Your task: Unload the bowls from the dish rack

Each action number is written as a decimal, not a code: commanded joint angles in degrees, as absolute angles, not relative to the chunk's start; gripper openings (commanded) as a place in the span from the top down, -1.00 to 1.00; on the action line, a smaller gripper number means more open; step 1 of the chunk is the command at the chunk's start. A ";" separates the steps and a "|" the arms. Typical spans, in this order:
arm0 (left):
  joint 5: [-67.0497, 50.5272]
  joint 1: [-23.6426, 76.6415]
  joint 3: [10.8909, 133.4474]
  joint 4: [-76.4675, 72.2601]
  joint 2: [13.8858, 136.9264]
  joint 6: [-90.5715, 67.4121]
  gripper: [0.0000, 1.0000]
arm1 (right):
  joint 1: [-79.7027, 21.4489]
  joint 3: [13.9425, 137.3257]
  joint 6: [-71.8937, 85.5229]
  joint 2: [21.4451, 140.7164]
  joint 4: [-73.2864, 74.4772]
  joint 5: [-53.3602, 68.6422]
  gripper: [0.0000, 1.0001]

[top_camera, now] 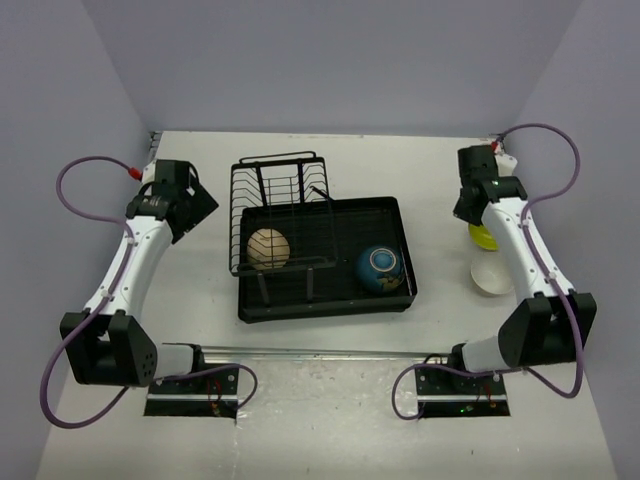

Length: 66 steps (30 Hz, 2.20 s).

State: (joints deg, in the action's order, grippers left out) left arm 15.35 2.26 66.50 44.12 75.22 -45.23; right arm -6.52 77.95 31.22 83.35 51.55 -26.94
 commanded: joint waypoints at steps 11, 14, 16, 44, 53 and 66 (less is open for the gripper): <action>14.15 2.02 68.20 40.34 77.52 -44.56 -0.79 | 2.20 69.35 23.90 78.40 50.54 -26.28 1.00; 14.50 2.02 69.60 40.52 78.22 -44.30 -0.79 | 2.81 66.98 24.96 79.63 50.97 -24.97 1.00; 14.50 2.02 70.05 40.34 78.75 -44.21 -0.79 | 2.90 64.61 25.40 80.07 51.15 -24.35 1.00; 15.47 1.93 74.18 39.64 83.93 -41.92 -0.80 | 4.04 61.35 27.16 84.02 52.82 -21.44 0.92; 14.59 1.93 73.04 38.58 83.94 -41.93 -0.80 | 4.66 63.10 26.72 87.36 51.59 -22.06 0.36; 17.23 1.93 70.76 40.78 80.87 -36.83 -0.82 | 0.01 79.79 25.31 79.11 58.79 -18.81 -0.04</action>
